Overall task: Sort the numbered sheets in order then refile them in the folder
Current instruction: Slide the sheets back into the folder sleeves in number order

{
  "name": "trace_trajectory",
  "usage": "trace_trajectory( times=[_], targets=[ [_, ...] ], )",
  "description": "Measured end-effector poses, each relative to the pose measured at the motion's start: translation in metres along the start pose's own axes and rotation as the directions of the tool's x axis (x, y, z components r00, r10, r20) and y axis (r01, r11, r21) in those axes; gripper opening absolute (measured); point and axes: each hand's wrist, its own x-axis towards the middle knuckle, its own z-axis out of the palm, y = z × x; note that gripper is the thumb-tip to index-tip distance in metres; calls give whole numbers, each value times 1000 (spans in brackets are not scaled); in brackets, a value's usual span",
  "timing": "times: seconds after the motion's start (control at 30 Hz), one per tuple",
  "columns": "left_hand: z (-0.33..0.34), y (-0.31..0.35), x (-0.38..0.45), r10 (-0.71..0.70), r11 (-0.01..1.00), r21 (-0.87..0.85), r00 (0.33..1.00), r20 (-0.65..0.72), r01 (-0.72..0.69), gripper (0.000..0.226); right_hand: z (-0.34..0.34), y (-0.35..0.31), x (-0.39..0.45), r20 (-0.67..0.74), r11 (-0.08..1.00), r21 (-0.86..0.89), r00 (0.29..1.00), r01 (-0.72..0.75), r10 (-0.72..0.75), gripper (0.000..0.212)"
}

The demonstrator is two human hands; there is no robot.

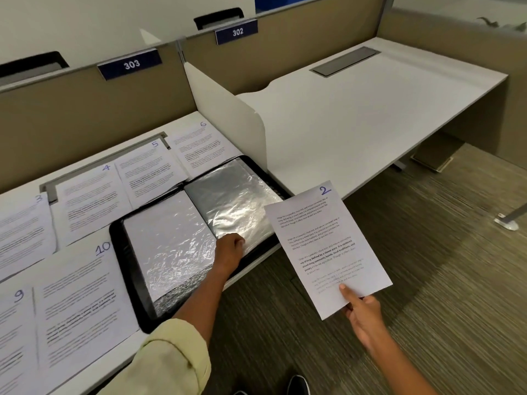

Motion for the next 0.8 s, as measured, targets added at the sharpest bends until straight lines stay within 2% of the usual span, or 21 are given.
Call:
trace_trajectory(
  times=[0.27,0.4,0.57,0.7,0.8],
  targets=[
    [-1,-4,1,-94,995,-50,993,-77,90,10,-5,4,-6,-14,999,25,999,29,-29,34],
    [0,2,0,-136,985,-122,984,-119,122,17,-12,9,-10,-31,999,13,998,49,-49,35],
    [2,4,-4,-80,990,-131,985,-153,60,13,-18,19,-22,-5,995,-49,996,84,-85,38],
    [5,2,-6,-26,997,-81,985,-170,12,16,-18,39,-30,-59,982,-159,992,103,-114,31],
    [8,-2,-6,-7,999,-53,986,-165,-2,17,-14,52,-40,-75,977,-169,987,131,-145,30]
  ],
)
